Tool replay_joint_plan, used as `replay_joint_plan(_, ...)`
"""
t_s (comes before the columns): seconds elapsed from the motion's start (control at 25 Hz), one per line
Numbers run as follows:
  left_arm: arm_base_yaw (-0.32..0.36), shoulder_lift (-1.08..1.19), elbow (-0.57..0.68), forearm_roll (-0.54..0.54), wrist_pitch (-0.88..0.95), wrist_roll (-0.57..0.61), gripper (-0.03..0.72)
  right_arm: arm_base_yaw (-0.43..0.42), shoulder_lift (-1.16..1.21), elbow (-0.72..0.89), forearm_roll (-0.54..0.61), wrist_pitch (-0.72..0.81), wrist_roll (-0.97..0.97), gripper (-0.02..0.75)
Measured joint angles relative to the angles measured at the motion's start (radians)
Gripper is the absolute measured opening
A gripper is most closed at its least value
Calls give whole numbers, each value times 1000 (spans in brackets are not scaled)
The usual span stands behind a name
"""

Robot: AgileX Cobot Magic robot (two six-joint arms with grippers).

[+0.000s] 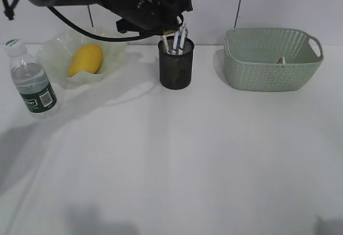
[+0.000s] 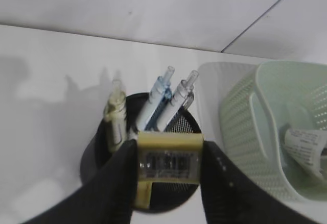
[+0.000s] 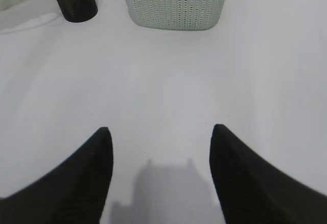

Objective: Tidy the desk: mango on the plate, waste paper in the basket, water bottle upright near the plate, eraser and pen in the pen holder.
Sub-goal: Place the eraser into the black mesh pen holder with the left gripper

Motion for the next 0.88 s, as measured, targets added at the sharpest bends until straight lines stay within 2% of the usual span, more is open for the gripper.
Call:
replay_joint_plan(0.6,-13,95,-32,10,-40,1,292,0,0,0,0,0,0,479)
replay_joint_plan(0.88,-22,95,-32,42,-38,1,368,0,0,0,0,0,0,480)
